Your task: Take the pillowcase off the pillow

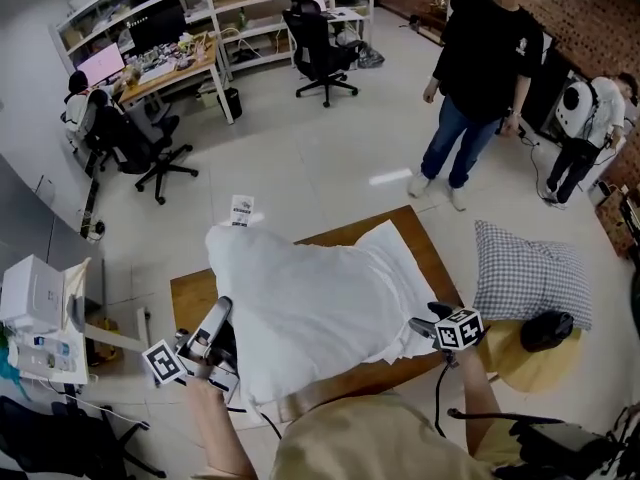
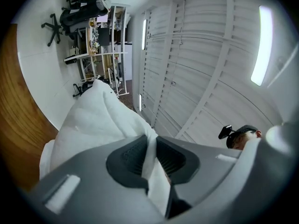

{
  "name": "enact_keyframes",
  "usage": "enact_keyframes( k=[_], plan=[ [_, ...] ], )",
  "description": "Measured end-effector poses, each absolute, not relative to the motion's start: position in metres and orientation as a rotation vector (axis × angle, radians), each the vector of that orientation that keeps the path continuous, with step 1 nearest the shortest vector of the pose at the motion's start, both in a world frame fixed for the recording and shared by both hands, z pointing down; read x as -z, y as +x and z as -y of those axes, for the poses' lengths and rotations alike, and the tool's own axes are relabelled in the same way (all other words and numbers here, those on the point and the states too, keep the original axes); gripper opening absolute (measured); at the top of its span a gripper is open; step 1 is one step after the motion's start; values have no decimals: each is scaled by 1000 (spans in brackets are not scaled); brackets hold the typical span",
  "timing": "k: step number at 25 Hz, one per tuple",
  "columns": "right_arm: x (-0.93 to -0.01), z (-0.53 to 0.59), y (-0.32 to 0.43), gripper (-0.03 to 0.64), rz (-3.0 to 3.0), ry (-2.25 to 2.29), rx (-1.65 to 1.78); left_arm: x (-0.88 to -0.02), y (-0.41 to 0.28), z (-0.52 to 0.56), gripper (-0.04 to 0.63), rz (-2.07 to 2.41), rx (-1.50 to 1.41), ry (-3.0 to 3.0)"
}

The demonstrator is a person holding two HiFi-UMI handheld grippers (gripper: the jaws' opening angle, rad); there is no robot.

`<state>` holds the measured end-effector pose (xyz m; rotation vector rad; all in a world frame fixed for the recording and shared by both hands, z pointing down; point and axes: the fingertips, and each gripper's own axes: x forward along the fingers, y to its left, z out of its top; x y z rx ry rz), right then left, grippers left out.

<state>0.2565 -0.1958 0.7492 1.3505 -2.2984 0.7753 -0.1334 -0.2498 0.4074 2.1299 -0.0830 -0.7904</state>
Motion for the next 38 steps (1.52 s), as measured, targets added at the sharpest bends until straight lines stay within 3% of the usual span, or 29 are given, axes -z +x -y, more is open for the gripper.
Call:
enact_keyframes(
  k=[4, 10, 17, 20, 25, 29, 38],
  plan=[
    [-739, 234, 236, 308, 2371, 1327, -664, -436, -144, 226, 63, 86, 760, 2199],
    [-714, 290, 245, 258, 2466, 1458, -816, -465, -150, 203, 64, 119, 738, 2251],
    [-828, 391, 223, 252, 2402, 1196, -1064, -464, -121, 203, 64, 154, 728, 2277],
    [-879, 395, 221, 214, 2343, 1136, -1177, -472, -106, 200, 64, 190, 716, 2295],
    [-892, 411, 228, 48, 2348, 1113, -1150, -466, -104, 228, 63, 304, 771, 2319],
    [-892, 409, 252, 15, 2307, 1255, -1164, -466, -122, 227, 61, 299, 895, 2249],
    [-917, 383, 336, 17, 2050, 1553, -1124, -410, -192, 225, 58, 342, 1182, 2120]
  ],
)
